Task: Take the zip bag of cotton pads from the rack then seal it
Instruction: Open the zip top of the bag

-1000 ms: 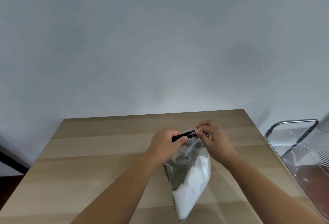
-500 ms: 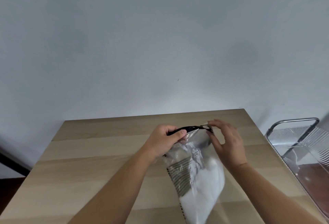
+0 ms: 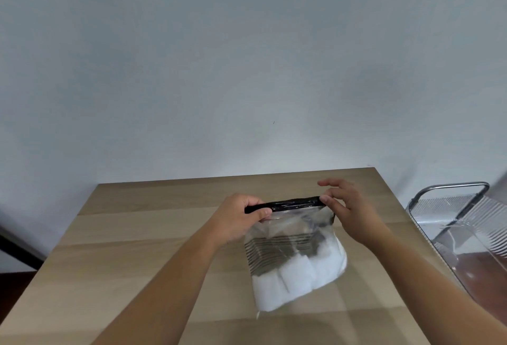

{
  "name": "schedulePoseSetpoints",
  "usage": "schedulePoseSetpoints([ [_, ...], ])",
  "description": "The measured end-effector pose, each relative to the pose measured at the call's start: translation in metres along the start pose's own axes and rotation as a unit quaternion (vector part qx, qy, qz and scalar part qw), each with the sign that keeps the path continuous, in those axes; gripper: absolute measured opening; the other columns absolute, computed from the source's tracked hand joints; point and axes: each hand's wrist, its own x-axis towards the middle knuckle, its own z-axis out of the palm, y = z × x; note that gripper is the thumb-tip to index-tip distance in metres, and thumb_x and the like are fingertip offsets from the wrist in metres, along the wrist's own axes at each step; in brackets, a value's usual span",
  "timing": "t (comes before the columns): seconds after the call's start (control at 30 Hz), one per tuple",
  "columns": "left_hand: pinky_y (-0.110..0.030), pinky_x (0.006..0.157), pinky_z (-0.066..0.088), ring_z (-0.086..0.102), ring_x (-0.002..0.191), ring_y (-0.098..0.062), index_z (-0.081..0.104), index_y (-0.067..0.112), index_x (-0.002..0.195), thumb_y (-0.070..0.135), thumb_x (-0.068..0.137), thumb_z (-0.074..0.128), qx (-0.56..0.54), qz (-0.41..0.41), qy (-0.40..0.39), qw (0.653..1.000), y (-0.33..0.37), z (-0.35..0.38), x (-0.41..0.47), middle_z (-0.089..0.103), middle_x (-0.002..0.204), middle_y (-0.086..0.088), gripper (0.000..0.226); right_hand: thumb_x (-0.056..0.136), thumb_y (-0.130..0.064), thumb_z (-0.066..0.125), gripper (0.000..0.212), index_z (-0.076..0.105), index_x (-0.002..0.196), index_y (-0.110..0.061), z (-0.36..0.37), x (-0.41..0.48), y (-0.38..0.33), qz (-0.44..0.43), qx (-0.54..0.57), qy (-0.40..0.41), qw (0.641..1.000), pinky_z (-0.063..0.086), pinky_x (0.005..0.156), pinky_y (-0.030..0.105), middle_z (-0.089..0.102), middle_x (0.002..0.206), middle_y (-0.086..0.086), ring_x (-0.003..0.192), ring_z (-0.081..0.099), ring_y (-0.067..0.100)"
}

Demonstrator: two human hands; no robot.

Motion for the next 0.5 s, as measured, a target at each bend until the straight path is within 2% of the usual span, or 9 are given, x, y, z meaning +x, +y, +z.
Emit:
schedulePoseSetpoints([
  [0.07, -0.022, 0.049, 0.027, 0.038, 0.051, -0.006, 0.068, 0.026, 0.064, 0.028, 0.085, 0.064, 0.025, 0.001, 0.002, 1.000, -0.002, 0.000, 0.001, 0.054, 0.056, 0.006, 0.022, 0.092, -0.020, 0.054, 0.029, 0.066, 0.066, -0.015, 0.001, 0.001, 0.001, 0.018, 0.019, -0.024, 0.999, 0.037, 0.091, 0.030, 0.055, 0.112, -0.015, 0.110, 0.052, 0.010],
  [0.2, -0.013, 0.040, 0.028, 0.038, 0.039, 0.001, 0.069, 0.019, 0.069, 0.033, 0.081, 0.067, 0.030, -0.008, 0.009, 0.999, -0.001, 0.002, -0.001, 0.052, 0.041, 0.016, 0.018, 0.092, -0.021, 0.054, 0.031, 0.067, 0.065, -0.014, 0.004, 0.000, 0.000, 0.034, 0.024, -0.025, 0.999, 0.037, 0.090, 0.030, 0.055, 0.108, -0.018, 0.106, 0.053, 0.008],
  [0.33, -0.024, 0.053, 0.034, 0.047, 0.049, -0.006, 0.065, 0.026, 0.066, 0.054, 0.067, 0.066, 0.100, 0.054, 0.056, 0.992, 0.009, 0.021, 0.002, 0.053, 0.048, 0.013, 0.028, 0.091, -0.023, 0.055, 0.025, 0.068, 0.071, -0.016, 0.011, -0.002, -0.007, 0.034, 0.017, -0.036, 0.999, 0.038, 0.088, 0.029, 0.056, 0.107, -0.017, 0.104, 0.054, 0.008],
  [0.4, -0.028, 0.058, 0.029, 0.046, 0.052, -0.010, 0.063, 0.023, 0.065, 0.049, 0.073, 0.066, 0.137, 0.086, 0.068, 0.984, 0.015, 0.033, 0.006, 0.050, 0.049, 0.011, 0.027, 0.091, -0.022, 0.054, 0.023, 0.070, 0.076, -0.016, 0.016, -0.003, -0.012, 0.032, 0.021, -0.037, 0.999, 0.039, 0.085, 0.029, 0.056, 0.107, -0.015, 0.101, 0.055, 0.008],
  [0.5, -0.026, 0.053, 0.029, 0.041, 0.048, -0.007, 0.064, 0.026, 0.062, 0.039, 0.078, 0.066, 0.097, 0.066, 0.068, 0.991, 0.013, 0.040, 0.010, 0.048, 0.046, 0.011, 0.020, 0.090, -0.020, 0.056, 0.017, 0.069, 0.080, -0.017, 0.018, -0.008, -0.014, 0.028, 0.047, -0.035, 0.998, 0.044, 0.084, 0.029, 0.057, 0.108, -0.012, 0.100, 0.055, 0.007],
])
